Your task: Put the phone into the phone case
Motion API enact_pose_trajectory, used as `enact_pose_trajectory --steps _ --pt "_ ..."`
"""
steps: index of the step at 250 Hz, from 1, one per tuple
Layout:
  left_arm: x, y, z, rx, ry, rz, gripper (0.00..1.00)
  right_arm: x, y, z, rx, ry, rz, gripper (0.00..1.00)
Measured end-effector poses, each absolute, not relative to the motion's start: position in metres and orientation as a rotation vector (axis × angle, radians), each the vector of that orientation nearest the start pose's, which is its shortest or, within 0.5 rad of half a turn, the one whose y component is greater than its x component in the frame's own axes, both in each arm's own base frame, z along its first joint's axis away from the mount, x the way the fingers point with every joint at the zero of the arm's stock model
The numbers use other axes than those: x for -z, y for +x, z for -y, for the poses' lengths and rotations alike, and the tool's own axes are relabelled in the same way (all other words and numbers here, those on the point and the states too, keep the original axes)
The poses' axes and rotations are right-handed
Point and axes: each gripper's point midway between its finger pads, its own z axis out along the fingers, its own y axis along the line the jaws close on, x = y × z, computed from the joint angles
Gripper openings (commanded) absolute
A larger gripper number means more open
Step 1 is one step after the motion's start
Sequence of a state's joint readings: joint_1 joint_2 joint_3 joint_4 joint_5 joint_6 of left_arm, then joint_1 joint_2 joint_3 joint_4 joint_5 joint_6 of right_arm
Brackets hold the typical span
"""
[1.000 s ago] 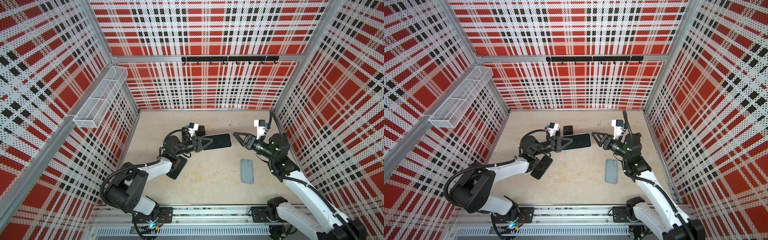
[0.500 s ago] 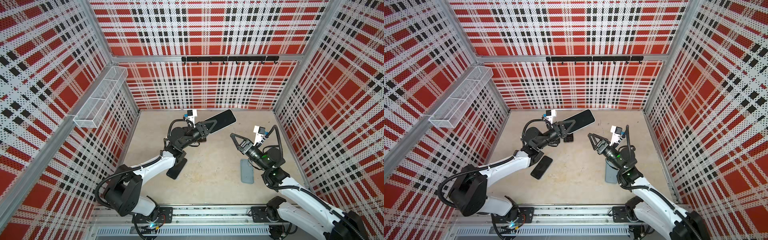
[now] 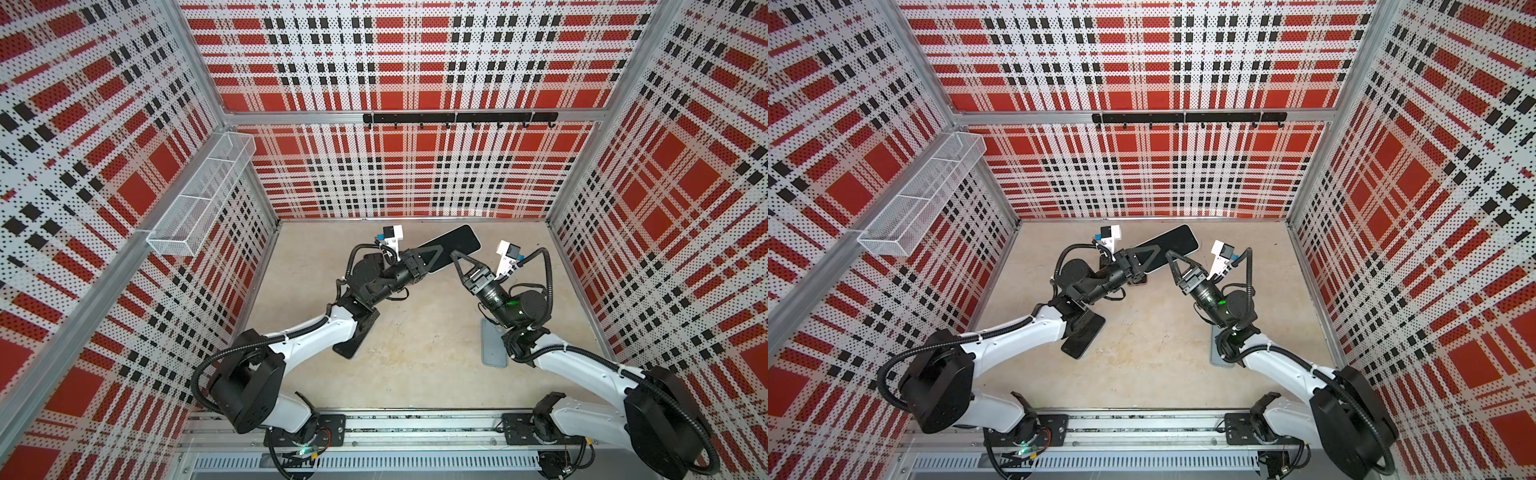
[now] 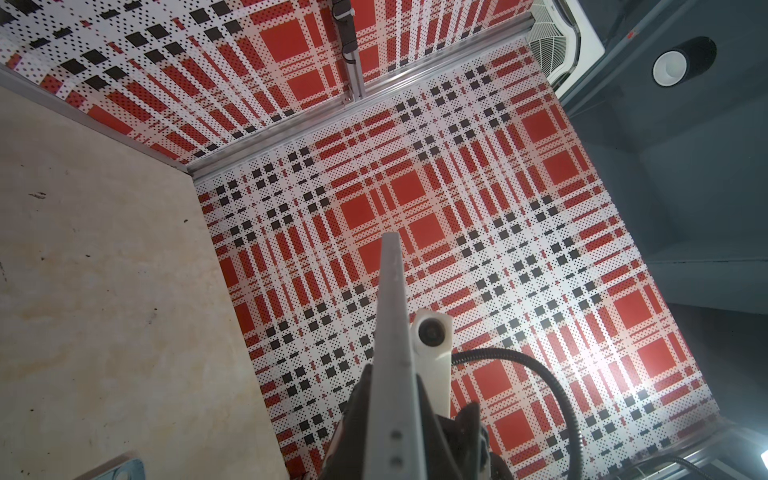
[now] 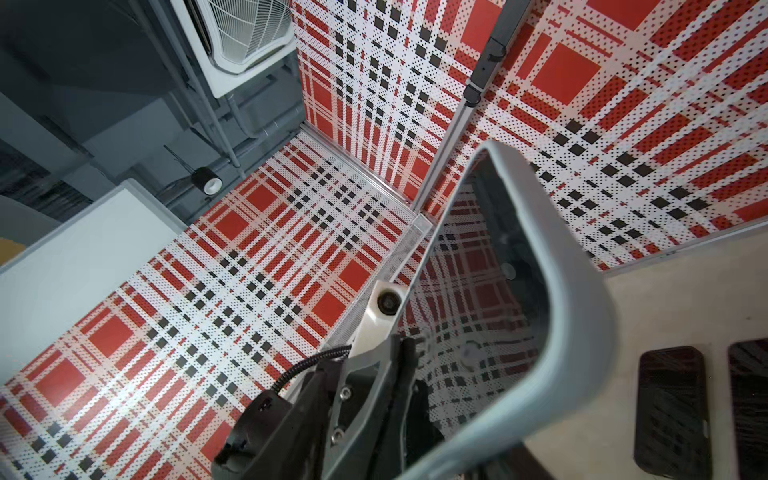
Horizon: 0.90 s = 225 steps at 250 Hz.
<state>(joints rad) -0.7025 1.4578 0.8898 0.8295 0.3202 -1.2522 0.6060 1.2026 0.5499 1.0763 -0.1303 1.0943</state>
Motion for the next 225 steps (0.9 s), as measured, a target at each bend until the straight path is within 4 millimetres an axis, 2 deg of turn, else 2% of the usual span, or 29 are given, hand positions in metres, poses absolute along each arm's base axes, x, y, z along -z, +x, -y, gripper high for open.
enact_pose_trajectory --steps 86,125,161,194,225 --pt "-0.357 0.314 0.339 1.789 -0.101 -1.566 0.0 -0.353 0.305 -0.244 -1.607 0.226 -1.299 0.18" --pt "-0.362 0.313 0.339 1.78 -0.08 -1.541 0.01 -0.358 0.304 -0.243 -1.652 0.263 -1.286 0.09" --pt "-0.366 0.31 0.337 1.761 -0.058 -1.53 0.08 -0.361 0.303 -0.242 -1.654 0.269 -1.289 0.01" --pt "-0.374 0.307 0.332 1.744 -0.037 -1.509 0.23 -0.371 0.299 -0.243 -1.643 0.246 -1.291 0.0" --pt "-0.373 0.31 0.327 1.713 -0.033 -1.515 0.39 -0.374 0.302 -0.244 -1.583 0.208 -1.314 0.0"
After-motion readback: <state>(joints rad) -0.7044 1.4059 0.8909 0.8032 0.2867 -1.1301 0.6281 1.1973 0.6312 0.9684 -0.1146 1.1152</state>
